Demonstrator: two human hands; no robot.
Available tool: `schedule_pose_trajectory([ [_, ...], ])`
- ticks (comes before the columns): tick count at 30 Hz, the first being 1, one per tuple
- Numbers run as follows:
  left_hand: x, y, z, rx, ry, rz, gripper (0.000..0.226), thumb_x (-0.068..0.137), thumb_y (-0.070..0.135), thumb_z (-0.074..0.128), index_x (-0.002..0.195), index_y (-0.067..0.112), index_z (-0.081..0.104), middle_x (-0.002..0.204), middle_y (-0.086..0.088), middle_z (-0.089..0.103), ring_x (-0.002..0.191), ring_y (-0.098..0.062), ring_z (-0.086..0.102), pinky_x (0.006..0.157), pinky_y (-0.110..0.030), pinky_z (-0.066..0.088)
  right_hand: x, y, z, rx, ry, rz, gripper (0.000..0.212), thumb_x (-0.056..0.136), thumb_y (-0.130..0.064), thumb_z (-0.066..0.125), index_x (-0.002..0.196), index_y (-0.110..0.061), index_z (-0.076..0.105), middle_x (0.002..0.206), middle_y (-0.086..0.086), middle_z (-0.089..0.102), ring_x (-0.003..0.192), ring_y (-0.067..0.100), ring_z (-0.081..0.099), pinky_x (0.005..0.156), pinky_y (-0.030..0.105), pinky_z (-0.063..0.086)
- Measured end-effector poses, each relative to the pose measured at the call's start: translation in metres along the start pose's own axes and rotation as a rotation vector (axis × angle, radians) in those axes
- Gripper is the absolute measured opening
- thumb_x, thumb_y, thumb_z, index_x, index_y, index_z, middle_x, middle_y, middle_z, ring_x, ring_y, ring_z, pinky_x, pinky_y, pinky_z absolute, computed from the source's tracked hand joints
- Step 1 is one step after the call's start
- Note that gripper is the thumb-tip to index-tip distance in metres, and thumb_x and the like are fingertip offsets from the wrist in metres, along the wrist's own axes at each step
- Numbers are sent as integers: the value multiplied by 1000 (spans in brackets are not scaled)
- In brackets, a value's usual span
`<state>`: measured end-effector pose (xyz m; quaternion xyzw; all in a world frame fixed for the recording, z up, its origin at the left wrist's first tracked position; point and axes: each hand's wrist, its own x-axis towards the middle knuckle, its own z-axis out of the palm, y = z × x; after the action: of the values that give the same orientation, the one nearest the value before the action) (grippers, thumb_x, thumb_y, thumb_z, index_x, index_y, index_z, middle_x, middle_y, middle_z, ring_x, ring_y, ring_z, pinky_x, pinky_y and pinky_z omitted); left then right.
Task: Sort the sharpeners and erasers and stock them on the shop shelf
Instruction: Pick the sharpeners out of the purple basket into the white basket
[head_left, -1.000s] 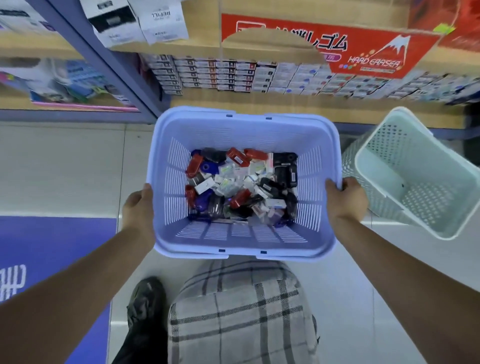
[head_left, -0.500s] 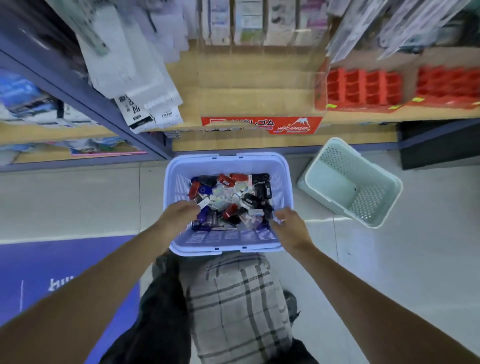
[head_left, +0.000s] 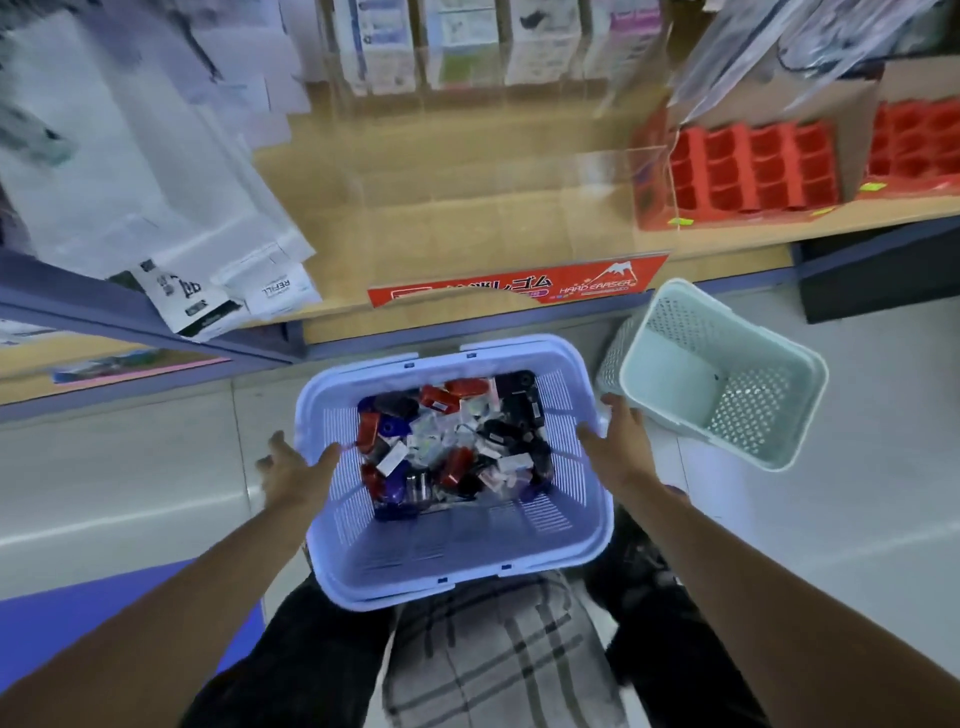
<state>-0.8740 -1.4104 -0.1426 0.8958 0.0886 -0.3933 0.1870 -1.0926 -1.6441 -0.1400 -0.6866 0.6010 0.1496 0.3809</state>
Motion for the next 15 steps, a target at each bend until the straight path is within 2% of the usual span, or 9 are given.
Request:
schedule_pose_trajectory([
  [3,17,-9,27,-82,97,-23,70,91,29,59,147,10,20,143,-26,32,121,-45,43,97,-51,39,27,10,23,45,-45,-17,50,94,-15,52,139,-13,31,131,21,46,107,38,54,81,37,42],
  [5,18,-15,43,-68,199,2,68,91,30,60,146,13,24,137,-27,37,116,-47,45,93,-53,41,37,17,34,28,-3,1,45,91,0,41,132,-15,35,120,22,52,96,37,56,72,38,43],
  [8,18,-13,53,-58,305,73,63,92,27,58,146,15,28,132,-29,40,113,-49,45,89,-52,40,43,31,41,-71,91,-36,66,81,14,35,138,-19,31,121,16,47,102,34,53,68,39,46],
  [10,25,-8,58,-59,333,141,56,93,25,55,143,11,34,123,-31,45,105,-49,50,82,-48,41,44,42,38,-115,148,-58,68,83,11,38,143,-18,27,123,14,46,104,34,52,65,38,44],
  [12,39,-4,64,-58,358,260,44,95,23,50,136,6,43,105,-33,52,89,-49,55,73,-46,42,46,53,37,-113,213,-82,63,86,6,40,144,-17,27,123,14,48,99,34,55,60,35,40],
  [15,56,7,76,-81,406,385,33,98,20,43,124,2,54,83,-34,55,74,-47,56,65,-44,42,52,65,32,-5,315,-126,42,93,-4,41,134,-12,38,122,13,50,95,35,56,65,36,42],
])
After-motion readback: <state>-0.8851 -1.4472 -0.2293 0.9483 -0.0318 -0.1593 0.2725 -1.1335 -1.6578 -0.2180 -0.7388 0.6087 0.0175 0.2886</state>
